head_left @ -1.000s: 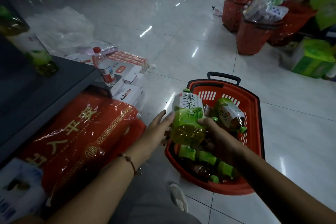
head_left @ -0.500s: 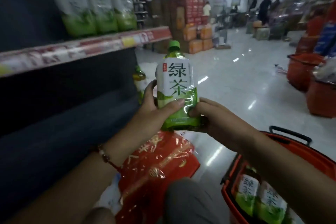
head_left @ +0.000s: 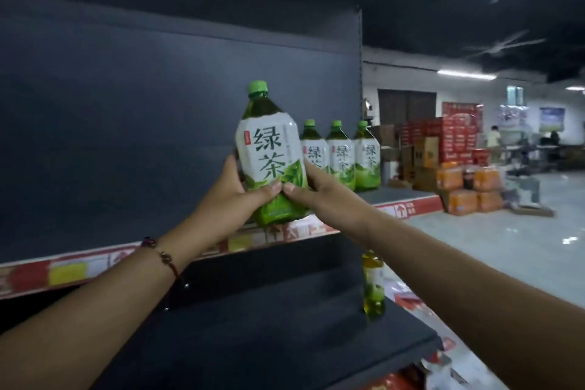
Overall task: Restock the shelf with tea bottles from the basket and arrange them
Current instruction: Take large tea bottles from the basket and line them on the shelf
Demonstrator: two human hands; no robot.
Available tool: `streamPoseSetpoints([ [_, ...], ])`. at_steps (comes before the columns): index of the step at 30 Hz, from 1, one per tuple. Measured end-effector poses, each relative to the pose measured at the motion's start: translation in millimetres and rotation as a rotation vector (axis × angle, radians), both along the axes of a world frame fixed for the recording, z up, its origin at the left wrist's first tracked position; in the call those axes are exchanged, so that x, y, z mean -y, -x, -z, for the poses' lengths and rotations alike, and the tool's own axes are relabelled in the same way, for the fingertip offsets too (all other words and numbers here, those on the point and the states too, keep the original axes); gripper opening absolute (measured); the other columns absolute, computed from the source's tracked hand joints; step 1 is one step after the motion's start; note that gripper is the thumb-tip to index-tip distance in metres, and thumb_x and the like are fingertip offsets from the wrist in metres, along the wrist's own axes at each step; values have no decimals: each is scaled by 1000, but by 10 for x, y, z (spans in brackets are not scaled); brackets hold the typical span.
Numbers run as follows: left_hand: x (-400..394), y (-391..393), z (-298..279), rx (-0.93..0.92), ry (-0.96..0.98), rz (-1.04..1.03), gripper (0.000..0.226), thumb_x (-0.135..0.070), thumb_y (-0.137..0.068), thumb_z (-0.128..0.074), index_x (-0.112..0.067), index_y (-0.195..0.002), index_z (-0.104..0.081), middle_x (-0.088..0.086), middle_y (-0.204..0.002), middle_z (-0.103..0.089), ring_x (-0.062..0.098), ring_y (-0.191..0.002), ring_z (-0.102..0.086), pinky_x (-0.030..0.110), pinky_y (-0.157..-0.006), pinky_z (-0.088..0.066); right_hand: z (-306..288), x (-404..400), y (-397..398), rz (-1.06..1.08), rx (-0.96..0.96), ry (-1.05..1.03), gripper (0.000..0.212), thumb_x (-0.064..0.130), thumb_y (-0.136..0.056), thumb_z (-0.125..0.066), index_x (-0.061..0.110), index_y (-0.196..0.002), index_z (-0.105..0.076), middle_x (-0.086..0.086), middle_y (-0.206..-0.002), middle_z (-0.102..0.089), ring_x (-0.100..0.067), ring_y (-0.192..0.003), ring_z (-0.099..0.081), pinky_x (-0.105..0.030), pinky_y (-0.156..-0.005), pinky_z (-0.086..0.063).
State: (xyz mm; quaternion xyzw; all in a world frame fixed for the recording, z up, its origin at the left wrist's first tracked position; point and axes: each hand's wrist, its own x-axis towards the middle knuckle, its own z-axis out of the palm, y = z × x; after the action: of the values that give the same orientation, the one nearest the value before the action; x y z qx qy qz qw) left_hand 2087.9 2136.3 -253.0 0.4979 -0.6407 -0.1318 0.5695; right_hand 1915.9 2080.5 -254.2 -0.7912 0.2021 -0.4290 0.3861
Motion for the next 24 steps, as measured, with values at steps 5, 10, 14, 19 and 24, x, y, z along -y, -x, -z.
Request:
streamPoseSetpoints([
  [5,530,-353,-23,45,-38,-126,51,-22,-80,-82,-19,-125,-57,-8,-115,-69,12,-106,-66,30,-85,-55,-52,570,-400,94,-125,61,73,33,-85,-68,31,-150,-34,7,-130,-64,-13,-119,-61,-42,-104,-49],
  [10,1040,-413,-89,180,-75,-186,54,-22,-81,-82,-22,-128,-55,-9,-112,-63,13,-105,-61,27,-84,-49,-32,1044,-576,256,-169,14,48,17,-92,-66,23,-138,-52,1,-129,-64,-17,-120,-58,-43,-107,-46],
  [14,1494,-394,-134,323,-132,-252,67,-37,-82,-80,-21,-138,-48,-3,-128,-64,18,-110,-61,31,-86,-51,-76,1395,-634,396,-244,-6,36,20,-91,-67,18,-127,-59,-1,-123,-66,-20,-114,-60,-41,-103,-47],
  [19,1954,-396,-175,421,-190,-320,60,-44,-81,-78,-21,-132,-55,3,-126,-67,24,-109,-64,39,-91,-56,-111,1721,-685,527,-250,-27,33,19,-88,-71,14,-120,-62,-3,-112,-67,-17,-96,-59,-26,-78,-47],
  [24,2254,-448,-116,385,-199,-346,47,-38,-88,-73,-22,-129,-59,0,-126,-68,22,-108,-65,35,-89,-54,-37,1912,-764,514,-171,-119,42,16,-79,-76,15,-115,-55,-8,-113,-65,-24,-103,-62,-38,-91,-53],
])
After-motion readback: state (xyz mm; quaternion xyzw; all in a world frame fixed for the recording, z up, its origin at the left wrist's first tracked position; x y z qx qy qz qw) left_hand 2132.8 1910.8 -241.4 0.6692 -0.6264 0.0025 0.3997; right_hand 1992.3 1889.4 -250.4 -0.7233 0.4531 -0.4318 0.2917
